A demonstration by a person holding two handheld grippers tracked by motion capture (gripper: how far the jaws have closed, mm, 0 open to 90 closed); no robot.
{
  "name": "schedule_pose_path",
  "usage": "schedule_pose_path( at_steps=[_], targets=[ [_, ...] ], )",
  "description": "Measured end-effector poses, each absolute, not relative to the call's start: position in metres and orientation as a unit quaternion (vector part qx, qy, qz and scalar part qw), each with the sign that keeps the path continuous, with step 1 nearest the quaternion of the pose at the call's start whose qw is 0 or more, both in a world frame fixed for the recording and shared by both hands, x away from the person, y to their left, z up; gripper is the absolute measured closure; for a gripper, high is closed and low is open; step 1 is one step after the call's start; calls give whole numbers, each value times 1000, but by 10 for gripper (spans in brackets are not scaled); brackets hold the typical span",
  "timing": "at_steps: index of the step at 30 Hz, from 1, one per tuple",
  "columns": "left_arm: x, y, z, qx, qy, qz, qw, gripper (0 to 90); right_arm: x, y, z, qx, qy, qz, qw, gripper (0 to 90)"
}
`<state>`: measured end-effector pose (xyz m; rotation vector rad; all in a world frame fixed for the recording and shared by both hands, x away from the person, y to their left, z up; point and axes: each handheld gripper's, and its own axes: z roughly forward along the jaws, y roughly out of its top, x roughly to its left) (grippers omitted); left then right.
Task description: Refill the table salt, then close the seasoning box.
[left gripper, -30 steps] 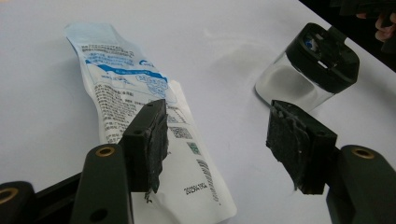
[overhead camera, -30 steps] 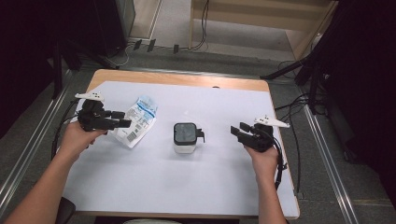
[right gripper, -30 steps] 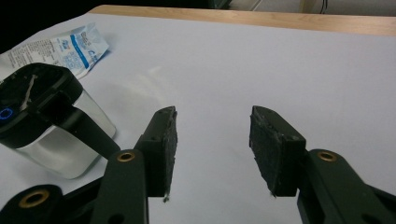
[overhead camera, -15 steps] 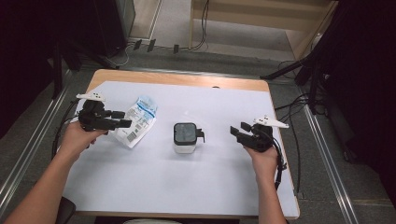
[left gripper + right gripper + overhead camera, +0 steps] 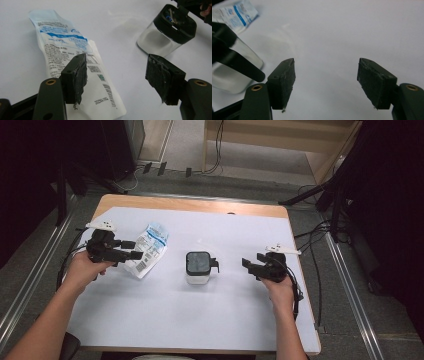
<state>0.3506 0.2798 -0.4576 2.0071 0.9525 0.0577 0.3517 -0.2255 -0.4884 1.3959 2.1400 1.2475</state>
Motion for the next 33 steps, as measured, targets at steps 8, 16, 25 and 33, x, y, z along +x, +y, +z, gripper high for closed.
schedule_pose_path(
  at_steps=[8, 16, 25, 33],
  targets=[
    [346, 289, -459, 800, 394, 19, 452, 349, 359, -227, -489, 505, 717, 456, 148, 332],
    [344, 288, -458, 798, 391, 35, 457, 350, 355, -228, -483, 500, 711, 464, 171, 342],
    [344, 284, -461, 804, 382, 27, 455, 333, 355, -227, -483, 496, 720, 452, 180, 343],
    [344, 281, -463, 806, 381, 31, 453, 323, 356, -222, -484, 491, 728, 444, 178, 341]
  ],
)
